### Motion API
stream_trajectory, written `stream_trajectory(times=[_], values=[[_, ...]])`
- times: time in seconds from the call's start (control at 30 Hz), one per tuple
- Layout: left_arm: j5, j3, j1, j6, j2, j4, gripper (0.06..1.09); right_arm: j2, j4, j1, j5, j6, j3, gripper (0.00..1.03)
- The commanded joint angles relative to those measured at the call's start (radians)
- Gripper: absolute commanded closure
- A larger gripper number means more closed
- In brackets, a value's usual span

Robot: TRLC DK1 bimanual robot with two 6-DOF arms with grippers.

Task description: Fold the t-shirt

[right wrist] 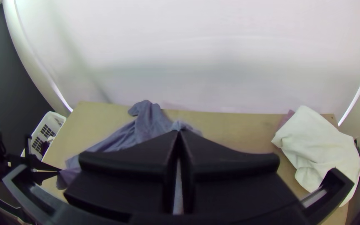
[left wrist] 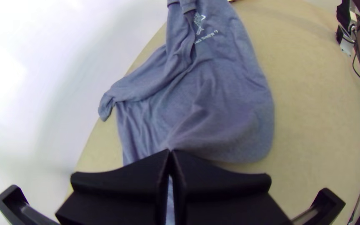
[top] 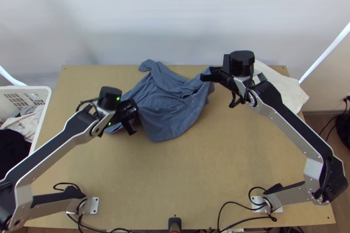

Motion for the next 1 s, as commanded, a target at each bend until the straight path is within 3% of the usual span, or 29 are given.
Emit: stream_trajectory(times=[0.0,0.27,0.47,0.67,0.77,0.97], values=[[0.032,0.067,-0.006,-0.014,0.025,-0.033,1.05,-0.05,0.022,0.006,-0.006,0.024,-0.019,1.0],[0.034,0.093,-0.064,-0.073,-0.146,-0.126,1.05,-0.133,0.005,-0.005,-0.007,0.039,-0.014,1.0],[0.029,0.093,-0.113,-0.186,-0.337,-0.16,1.05,-0.294,-0.044,0.019,0.002,0.032,-0.042,1.0],[-0.044,0.093,-0.19,-0.269,-0.502,-0.195,1.05,-0.475,-0.133,0.038,0.028,-0.079,-0.043,1.0],[-0.106,0.096,-0.254,-0.329,-0.561,-0.228,1.05,-0.552,-0.203,0.033,0.028,-0.086,-0.033,1.0],[-0.11,0.093,-0.265,-0.439,-0.617,-0.272,1.05,-0.633,-0.294,0.024,0.028,-0.074,-0.028,1.0]])
